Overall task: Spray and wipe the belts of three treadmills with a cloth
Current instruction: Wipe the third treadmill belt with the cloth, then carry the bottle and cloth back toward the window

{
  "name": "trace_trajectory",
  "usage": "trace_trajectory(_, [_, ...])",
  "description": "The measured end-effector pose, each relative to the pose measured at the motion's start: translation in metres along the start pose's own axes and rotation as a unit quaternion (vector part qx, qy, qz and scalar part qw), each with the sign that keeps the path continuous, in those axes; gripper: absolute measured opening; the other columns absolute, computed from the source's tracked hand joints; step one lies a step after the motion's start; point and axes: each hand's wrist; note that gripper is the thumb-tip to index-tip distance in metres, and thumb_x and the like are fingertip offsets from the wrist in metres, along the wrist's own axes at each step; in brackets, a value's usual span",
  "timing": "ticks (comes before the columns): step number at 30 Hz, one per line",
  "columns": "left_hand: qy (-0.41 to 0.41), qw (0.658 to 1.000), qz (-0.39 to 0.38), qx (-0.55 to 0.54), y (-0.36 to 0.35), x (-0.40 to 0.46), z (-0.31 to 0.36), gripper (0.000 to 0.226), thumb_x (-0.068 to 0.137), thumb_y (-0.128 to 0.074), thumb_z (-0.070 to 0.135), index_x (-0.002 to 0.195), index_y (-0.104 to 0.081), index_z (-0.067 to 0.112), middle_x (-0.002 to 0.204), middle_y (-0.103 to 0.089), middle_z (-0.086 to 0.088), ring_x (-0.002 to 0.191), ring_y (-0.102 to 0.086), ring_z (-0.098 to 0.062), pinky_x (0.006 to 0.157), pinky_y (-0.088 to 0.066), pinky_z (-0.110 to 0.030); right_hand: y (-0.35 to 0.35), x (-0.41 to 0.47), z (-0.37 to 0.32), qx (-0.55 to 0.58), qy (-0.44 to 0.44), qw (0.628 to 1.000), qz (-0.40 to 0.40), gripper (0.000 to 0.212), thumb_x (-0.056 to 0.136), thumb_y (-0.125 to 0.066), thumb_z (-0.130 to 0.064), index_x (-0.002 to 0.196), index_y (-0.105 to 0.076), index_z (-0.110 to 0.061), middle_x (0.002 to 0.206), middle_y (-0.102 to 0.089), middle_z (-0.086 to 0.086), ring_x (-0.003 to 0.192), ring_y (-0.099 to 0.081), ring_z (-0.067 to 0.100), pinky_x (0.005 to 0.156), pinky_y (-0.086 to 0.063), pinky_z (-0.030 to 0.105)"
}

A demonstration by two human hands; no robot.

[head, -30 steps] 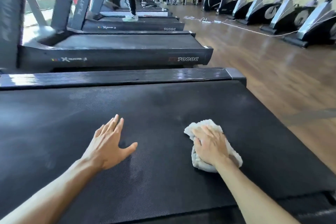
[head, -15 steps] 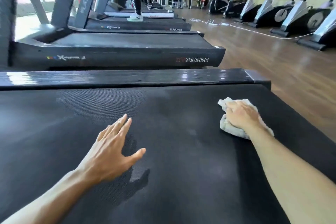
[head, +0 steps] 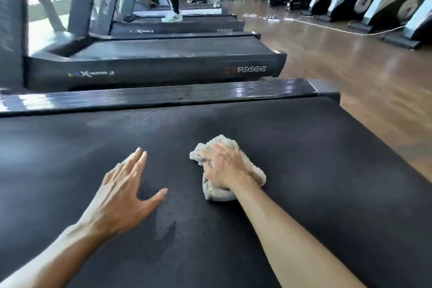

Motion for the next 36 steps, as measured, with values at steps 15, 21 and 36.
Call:
trace_trajectory(15, [0.115, 0.984, 0.131, -0.026, 0.147, -0.172, -0.149, 0.093, 0.090, -0.063, 0.059, 0.162, -0.018, 0.018, 0.169, -0.014, 0.007, 0.154, -0.013, -0.008, 0.123, -0.011, -0.027, -0.002, -0.043, -0.171, 0.177, -0.026, 0.983, -0.045, 0.051, 0.092, -0.051, 0.000, 0.130, -0.071, -0.027, 0.137, -0.056, 0.011, 0.118, -0.059, 0.040, 0.099, -0.048, 0.042])
trace_trajectory(21, [0.213, 0.960, 0.184, -0.003, 0.191, -0.243, -0.236, 0.103, 0.077, -0.047, 0.073, 0.159, -0.029, 0.013, 0.165, -0.028, 0.000, 0.152, -0.024, -0.013, 0.125, -0.020, -0.033, -0.001, -0.012, -0.365, 0.279, 0.135, 0.948, -0.067, 0.054, 0.090, -0.048, -0.003, 0.127, -0.072, -0.034, 0.138, -0.056, 0.001, 0.121, -0.062, 0.024, 0.107, -0.049, 0.042])
trace_trajectory(36, [0.345, 0.794, 0.495, 0.069, 0.268, -0.369, -0.396, 0.055, 0.071, -0.074, 0.037, 0.119, -0.058, 0.016, 0.120, -0.055, 0.000, 0.112, -0.052, -0.022, 0.097, -0.044, -0.040, -0.011, -0.051, -0.676, 0.352, 0.371, 0.851, -0.115, 0.043, 0.095, -0.054, -0.021, 0.132, -0.066, -0.038, 0.135, -0.055, -0.002, 0.126, -0.057, 0.025, 0.107, -0.049, 0.045])
Point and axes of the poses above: each hand's wrist, its own x-axis towards the middle knuckle, its own y-axis out of the back of the hand, z = x × y
